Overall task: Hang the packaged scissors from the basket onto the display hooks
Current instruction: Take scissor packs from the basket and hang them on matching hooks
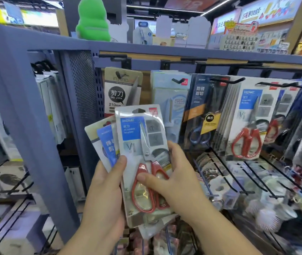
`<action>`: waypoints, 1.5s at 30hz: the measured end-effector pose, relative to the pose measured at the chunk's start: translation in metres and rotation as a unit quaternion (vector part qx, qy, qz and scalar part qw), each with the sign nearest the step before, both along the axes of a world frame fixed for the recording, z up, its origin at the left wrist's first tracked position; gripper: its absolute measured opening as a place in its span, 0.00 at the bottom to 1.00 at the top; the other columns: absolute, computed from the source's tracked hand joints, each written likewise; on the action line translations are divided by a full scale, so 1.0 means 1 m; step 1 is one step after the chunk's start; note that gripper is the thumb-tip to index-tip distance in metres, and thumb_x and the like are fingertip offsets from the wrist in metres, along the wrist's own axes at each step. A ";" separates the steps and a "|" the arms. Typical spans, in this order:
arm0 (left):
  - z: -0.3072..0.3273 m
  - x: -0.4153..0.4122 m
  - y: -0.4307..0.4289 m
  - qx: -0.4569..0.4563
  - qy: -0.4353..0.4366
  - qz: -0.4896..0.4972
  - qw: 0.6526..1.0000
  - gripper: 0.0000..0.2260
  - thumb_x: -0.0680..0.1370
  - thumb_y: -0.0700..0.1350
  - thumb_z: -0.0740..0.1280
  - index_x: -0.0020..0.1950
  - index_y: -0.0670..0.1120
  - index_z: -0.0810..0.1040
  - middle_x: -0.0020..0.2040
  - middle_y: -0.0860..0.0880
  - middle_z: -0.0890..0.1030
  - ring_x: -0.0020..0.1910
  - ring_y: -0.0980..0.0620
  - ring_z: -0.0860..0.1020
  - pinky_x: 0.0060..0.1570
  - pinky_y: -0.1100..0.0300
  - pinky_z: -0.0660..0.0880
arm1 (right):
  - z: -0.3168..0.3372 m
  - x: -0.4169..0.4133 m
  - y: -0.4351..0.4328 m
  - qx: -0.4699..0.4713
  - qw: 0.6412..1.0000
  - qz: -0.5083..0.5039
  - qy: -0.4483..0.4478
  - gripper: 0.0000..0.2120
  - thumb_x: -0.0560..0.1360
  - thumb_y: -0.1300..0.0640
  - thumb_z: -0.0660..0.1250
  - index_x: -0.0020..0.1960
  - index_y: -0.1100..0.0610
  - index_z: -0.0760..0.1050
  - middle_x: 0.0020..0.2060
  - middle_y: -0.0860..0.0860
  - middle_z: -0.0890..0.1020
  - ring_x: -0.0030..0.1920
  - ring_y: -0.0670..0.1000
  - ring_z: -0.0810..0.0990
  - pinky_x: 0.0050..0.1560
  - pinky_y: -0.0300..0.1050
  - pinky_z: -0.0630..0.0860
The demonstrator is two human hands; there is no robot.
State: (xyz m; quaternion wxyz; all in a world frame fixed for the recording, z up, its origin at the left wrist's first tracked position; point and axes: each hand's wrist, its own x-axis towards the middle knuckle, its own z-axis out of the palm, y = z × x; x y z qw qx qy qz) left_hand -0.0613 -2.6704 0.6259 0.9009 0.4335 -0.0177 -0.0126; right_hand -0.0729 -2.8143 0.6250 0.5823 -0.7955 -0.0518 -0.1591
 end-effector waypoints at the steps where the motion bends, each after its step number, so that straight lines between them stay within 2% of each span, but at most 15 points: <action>1: -0.001 -0.001 -0.003 -0.004 0.001 0.000 1.000 0.15 0.82 0.45 0.64 0.68 0.53 0.81 0.58 0.46 0.88 0.53 0.45 0.88 0.45 0.49 0.85 | -0.002 -0.001 -0.002 0.012 1.000 -0.005 0.005 0.31 0.69 0.54 0.83 0.66 0.42 0.71 0.58 0.36 0.83 0.59 0.39 0.82 0.62 0.43 0.79; 3: -0.003 -0.004 -0.008 -0.014 0.005 -0.006 1.000 0.14 0.81 0.44 0.65 0.65 0.52 0.82 0.56 0.45 0.88 0.50 0.45 0.88 0.39 0.53 0.85 | -0.006 -0.006 -0.008 0.031 0.999 -0.015 0.006 0.31 0.69 0.55 0.83 0.66 0.44 0.71 0.58 0.40 0.84 0.59 0.43 0.84 0.63 0.52 0.80; 7: -0.004 -0.009 -0.024 -0.016 0.017 -0.023 0.999 0.12 0.76 0.45 0.68 0.56 0.51 0.87 0.56 0.43 0.88 0.50 0.42 0.88 0.40 0.48 0.86 | -0.011 -0.019 -0.025 0.073 0.997 -0.026 -0.018 0.29 0.68 0.62 0.83 0.63 0.48 0.74 0.54 0.43 0.86 0.55 0.44 0.86 0.55 0.41 0.82; 10: -0.004 -0.014 -0.037 -0.010 0.028 -0.046 0.998 0.11 0.74 0.47 0.69 0.51 0.50 0.90 0.55 0.40 0.88 0.50 0.40 0.88 0.46 0.42 0.86 | -0.013 -0.024 -0.039 0.107 0.994 -0.023 -0.015 0.28 0.68 0.62 0.83 0.61 0.48 0.76 0.52 0.45 0.87 0.53 0.47 0.87 0.52 0.44 0.83; 15: -0.001 -0.025 -0.063 0.025 0.017 -0.049 0.998 0.11 0.75 0.50 0.69 0.51 0.51 0.89 0.55 0.41 0.88 0.53 0.38 0.87 0.59 0.37 0.80 | -0.013 -0.033 -0.068 0.131 0.991 -0.005 -0.009 0.28 0.66 0.65 0.83 0.62 0.52 0.78 0.52 0.47 0.88 0.52 0.49 0.88 0.51 0.45 0.83; 19: -0.003 -0.036 -0.094 0.051 0.018 -0.024 0.998 0.13 0.74 0.50 0.68 0.53 0.49 0.89 0.51 0.41 0.89 0.47 0.39 0.88 0.39 0.45 0.86 | -0.008 -0.047 -0.105 0.098 0.995 -0.009 -0.011 0.27 0.67 0.64 0.82 0.59 0.46 0.76 0.51 0.41 0.87 0.52 0.43 0.86 0.51 0.38 0.81; 21: -0.005 -0.040 -0.111 0.075 0.013 -0.004 0.997 0.17 0.75 0.51 0.68 0.60 0.47 0.86 0.52 0.40 0.88 0.48 0.38 0.88 0.42 0.45 0.85 | -0.006 -0.055 -0.124 0.086 0.996 -0.012 -0.009 0.27 0.68 0.59 0.82 0.60 0.42 0.74 0.52 0.36 0.85 0.53 0.39 0.85 0.53 0.37 0.80; 24: -0.007 -0.047 -0.135 0.116 0.002 0.042 0.992 0.12 0.79 0.49 0.68 0.59 0.49 0.86 0.52 0.42 0.89 0.51 0.38 0.88 0.54 0.42 0.82 | -0.004 -0.065 -0.152 0.087 0.996 -0.011 -0.026 0.18 0.71 0.48 0.78 0.57 0.38 0.75 0.53 0.40 0.85 0.53 0.46 0.85 0.58 0.51 0.82; 27: -0.010 -0.054 -0.156 0.132 0.018 0.083 0.988 0.07 0.83 0.46 0.68 0.55 0.49 0.87 0.50 0.44 0.89 0.50 0.37 0.87 0.54 0.41 0.82 | -0.005 -0.072 -0.178 0.109 0.993 -0.007 -0.044 0.08 0.78 0.43 0.71 0.57 0.38 0.76 0.54 0.47 0.85 0.54 0.58 0.84 0.60 0.67 0.80; 30: -0.009 -0.061 -0.172 0.133 0.021 0.098 0.986 0.07 0.83 0.47 0.68 0.54 0.50 0.87 0.50 0.44 0.89 0.51 0.36 0.87 0.57 0.33 0.81 | -0.002 -0.078 -0.205 0.122 0.990 0.004 -0.065 0.07 0.80 0.45 0.69 0.57 0.40 0.77 0.56 0.50 0.85 0.58 0.58 0.84 0.60 0.67 0.80; 33: -0.008 -0.066 -0.182 0.132 0.017 0.116 0.984 0.07 0.82 0.48 0.69 0.51 0.53 0.88 0.49 0.44 0.89 0.50 0.35 0.87 0.52 0.33 0.83 | 0.009 -0.082 -0.229 0.122 0.988 0.004 -0.099 0.06 0.80 0.48 0.69 0.56 0.39 0.77 0.56 0.51 0.85 0.58 0.57 0.84 0.59 0.67 0.80; 36: -0.003 -0.068 -0.187 0.119 0.015 0.130 0.984 0.07 0.83 0.48 0.68 0.55 0.52 0.86 0.51 0.45 0.89 0.49 0.37 0.87 0.47 0.38 0.84 | 0.023 -0.080 -0.245 0.119 0.983 -0.002 -0.138 0.07 0.79 0.50 0.68 0.54 0.38 0.77 0.53 0.48 0.85 0.55 0.52 0.85 0.57 0.61 0.83; 38: 0.001 -0.070 -0.189 0.116 0.012 0.135 0.984 0.08 0.83 0.49 0.68 0.58 0.52 0.85 0.52 0.46 0.89 0.50 0.38 0.88 0.50 0.36 0.83 | 0.030 -0.075 -0.252 0.102 0.983 -0.014 -0.149 0.10 0.81 0.54 0.68 0.53 0.37 0.76 0.51 0.44 0.85 0.53 0.48 0.84 0.56 0.54 0.82; 41: 0.006 -0.074 -0.192 0.117 -0.001 0.142 0.983 0.07 0.83 0.49 0.68 0.56 0.53 0.86 0.51 0.48 0.89 0.48 0.41 0.88 0.50 0.35 0.83 | 0.032 -0.064 -0.257 0.079 0.986 -0.024 -0.145 0.11 0.83 0.55 0.68 0.53 0.37 0.75 0.51 0.44 0.85 0.54 0.48 0.84 0.58 0.57 0.81; 45: 0.010 -0.077 -0.193 0.117 -0.016 0.152 0.981 0.10 0.82 0.48 0.69 0.45 0.56 0.88 0.47 0.49 0.89 0.42 0.46 0.88 0.37 0.45 0.85 | 0.033 -0.052 -0.260 0.064 0.987 -0.035 -0.142 0.07 0.82 0.55 0.68 0.56 0.44 0.74 0.49 0.38 0.84 0.50 0.39 0.82 0.50 0.34 0.77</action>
